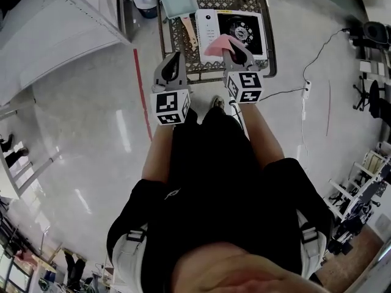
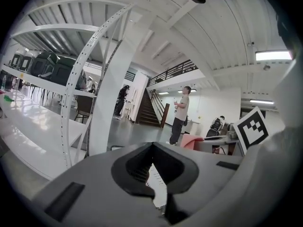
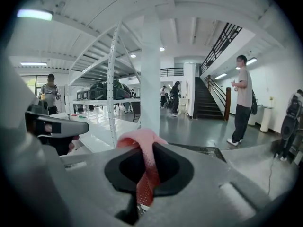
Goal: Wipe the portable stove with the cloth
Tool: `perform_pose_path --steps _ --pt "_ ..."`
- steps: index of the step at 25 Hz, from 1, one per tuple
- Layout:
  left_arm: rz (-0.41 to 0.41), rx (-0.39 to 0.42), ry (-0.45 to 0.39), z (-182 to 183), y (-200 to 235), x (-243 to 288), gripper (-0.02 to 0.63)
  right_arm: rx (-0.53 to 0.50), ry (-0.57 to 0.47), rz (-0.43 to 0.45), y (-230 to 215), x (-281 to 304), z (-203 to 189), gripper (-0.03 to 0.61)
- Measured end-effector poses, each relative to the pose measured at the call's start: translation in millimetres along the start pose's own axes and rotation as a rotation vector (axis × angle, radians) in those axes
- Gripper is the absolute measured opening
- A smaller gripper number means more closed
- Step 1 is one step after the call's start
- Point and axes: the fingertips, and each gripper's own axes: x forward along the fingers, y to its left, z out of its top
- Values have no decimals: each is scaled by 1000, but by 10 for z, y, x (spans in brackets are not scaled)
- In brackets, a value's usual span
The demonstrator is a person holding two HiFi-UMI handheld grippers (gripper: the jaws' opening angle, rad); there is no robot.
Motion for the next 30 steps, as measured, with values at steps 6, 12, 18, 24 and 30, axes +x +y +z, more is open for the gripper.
perform_pose_path --steps 6,12,18,24,30 --pt "2 13 -32 105 -319 -25 0 12 -43 5 -181 -278 104 18" --pt "10 58 -58 196 -803 -68 0 6 -122 13 -492 -717 263 18" --pt "25 109 -115 423 -1393 -109 0 -10 -212 20 -832 -1180 437 17" --pt "38 168 -171 545 -2139 -195 0 -30 -288 31 -1232 -1797 557 18" --pt "64 212 -199 554 -2695 -205 0 -76 -338 46 -1586 -2266 628 18"
